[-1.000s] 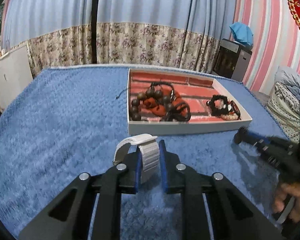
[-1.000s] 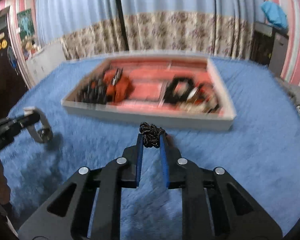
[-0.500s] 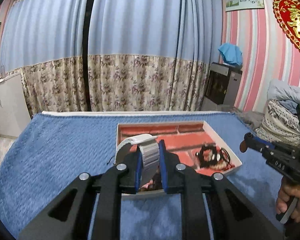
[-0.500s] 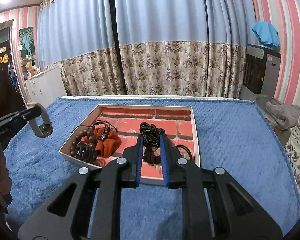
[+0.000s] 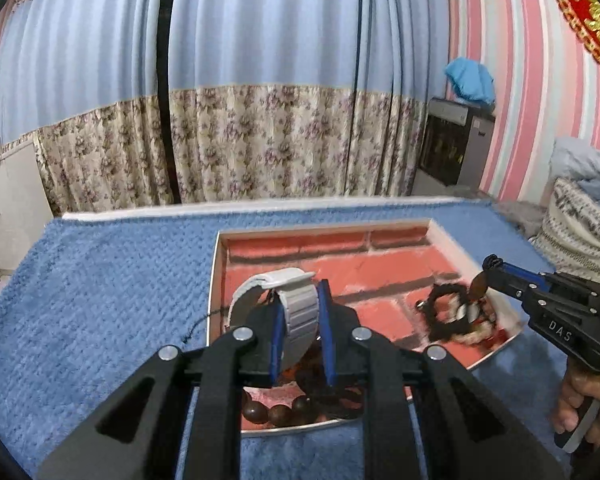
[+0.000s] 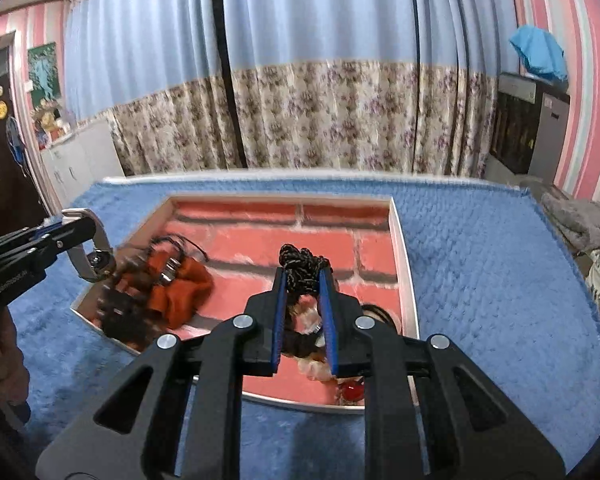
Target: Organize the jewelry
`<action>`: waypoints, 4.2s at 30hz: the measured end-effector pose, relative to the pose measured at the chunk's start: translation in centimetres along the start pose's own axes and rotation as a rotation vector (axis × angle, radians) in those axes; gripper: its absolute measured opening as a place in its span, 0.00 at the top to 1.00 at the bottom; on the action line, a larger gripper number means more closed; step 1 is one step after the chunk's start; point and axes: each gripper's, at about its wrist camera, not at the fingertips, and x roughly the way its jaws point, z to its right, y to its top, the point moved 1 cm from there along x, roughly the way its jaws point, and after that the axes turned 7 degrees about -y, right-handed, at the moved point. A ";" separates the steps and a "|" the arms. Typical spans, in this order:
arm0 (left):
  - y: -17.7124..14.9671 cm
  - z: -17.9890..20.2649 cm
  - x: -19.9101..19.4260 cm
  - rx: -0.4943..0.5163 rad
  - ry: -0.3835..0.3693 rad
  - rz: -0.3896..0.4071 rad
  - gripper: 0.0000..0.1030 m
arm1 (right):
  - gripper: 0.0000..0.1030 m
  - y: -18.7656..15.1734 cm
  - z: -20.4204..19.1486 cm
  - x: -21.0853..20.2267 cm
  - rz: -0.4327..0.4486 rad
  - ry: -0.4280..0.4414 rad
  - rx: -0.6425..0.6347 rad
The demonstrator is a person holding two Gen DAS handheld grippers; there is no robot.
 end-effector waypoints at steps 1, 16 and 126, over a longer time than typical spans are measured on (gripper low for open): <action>-0.5 -0.3 0.7 -0.001 0.005 -0.016 0.84 | 0.83 -0.4 0.1 0.7 -0.014 -0.007 0.001; -5.6 0.9 -8.3 0.056 0.139 0.156 0.04 | 0.05 -4.4 0.5 -10.1 0.184 -0.003 0.060; -12.6 2.9 -14.4 0.087 0.243 0.331 0.04 | 0.04 -11.8 -1.5 -13.7 0.296 -0.111 0.033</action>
